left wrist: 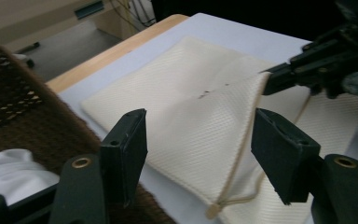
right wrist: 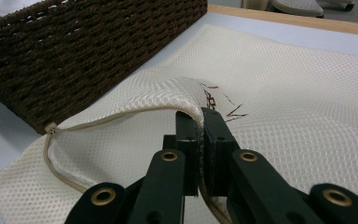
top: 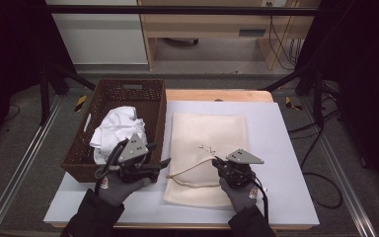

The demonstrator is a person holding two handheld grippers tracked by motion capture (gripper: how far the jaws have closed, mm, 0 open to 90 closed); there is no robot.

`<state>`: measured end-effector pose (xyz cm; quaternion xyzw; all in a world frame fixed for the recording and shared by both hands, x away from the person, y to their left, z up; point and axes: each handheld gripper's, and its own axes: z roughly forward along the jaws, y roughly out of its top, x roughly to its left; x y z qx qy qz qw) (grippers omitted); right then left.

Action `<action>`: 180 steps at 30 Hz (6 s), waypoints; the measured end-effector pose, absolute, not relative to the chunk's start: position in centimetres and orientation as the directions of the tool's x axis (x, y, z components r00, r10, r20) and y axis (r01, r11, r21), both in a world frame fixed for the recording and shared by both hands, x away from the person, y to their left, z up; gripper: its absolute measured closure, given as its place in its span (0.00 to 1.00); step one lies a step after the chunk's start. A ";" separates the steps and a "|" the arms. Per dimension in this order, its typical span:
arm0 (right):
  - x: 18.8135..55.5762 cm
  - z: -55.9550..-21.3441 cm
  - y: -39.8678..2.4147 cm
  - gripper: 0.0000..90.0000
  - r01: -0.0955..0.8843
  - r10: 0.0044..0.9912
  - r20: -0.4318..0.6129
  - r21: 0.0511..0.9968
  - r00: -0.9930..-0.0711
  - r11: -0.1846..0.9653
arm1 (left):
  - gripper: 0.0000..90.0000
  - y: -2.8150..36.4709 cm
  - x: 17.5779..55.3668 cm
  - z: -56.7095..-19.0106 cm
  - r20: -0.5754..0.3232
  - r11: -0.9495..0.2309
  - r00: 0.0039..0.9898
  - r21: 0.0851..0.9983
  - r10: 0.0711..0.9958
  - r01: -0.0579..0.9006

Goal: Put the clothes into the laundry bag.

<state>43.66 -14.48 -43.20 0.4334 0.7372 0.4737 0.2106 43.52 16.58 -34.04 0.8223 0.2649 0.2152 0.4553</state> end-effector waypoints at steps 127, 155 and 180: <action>44.0 -43.8 -14.8 0.96 0.466 0.841 0.113 0.867 -0.530 0.177 | 0.77 26.1 52.7 -36.0 0.013 -0.222 0.453 0.884 0.891 0.412; 44.1 -43.7 -15.0 0.97 0.464 0.844 0.122 0.871 -0.523 0.162 | 0.77 24.5 46.3 -27.1 0.051 -0.157 0.532 0.975 0.845 0.156; 45.5 -43.7 -15.7 0.97 0.469 0.859 0.144 0.875 -0.492 0.122 | 0.77 17.9 40.2 -26.8 0.073 -0.201 0.773 0.977 0.630 0.072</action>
